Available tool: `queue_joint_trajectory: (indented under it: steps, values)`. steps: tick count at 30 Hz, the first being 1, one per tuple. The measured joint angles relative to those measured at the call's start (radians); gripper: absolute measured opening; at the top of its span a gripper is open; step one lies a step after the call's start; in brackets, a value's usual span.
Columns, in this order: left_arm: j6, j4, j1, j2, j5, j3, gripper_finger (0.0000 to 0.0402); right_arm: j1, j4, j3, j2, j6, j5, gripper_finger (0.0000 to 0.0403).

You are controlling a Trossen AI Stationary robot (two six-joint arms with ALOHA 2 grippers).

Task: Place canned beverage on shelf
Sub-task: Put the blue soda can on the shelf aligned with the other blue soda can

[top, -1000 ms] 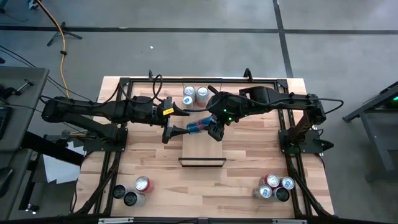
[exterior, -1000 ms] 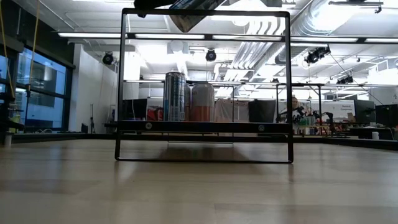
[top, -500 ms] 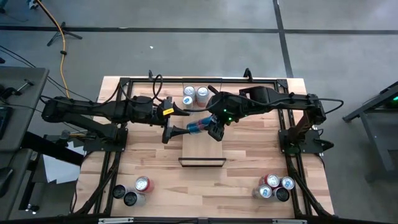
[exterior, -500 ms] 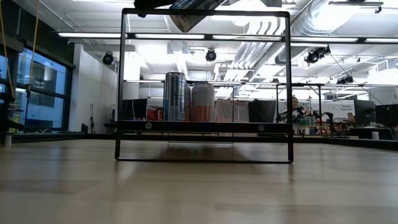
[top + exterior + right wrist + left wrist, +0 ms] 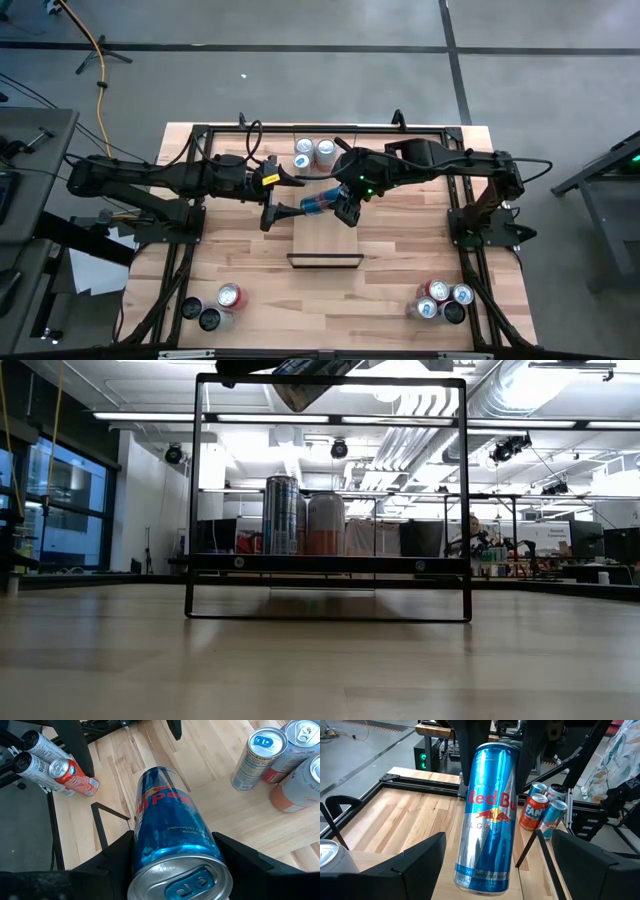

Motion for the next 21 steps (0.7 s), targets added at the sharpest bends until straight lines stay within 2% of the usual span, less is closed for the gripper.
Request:
queue_joint_trajectory:
  steps: [4,11,21]
  values:
    - [0.003,-0.013,0.0,0.0,0.0,0.0,0.0324,0.0,0.0,0.0,0.0,-0.006,-0.001,0.0222]
    - [0.098,-0.094,0.0,0.0,0.002,-0.001,0.0324,0.0,0.0,0.0,0.0,-0.043,-0.01,0.0222]
    - [0.123,-0.013,-0.01,0.113,0.07,-0.001,0.0324,0.0,0.058,0.0,0.0,-0.077,-0.036,0.0222]
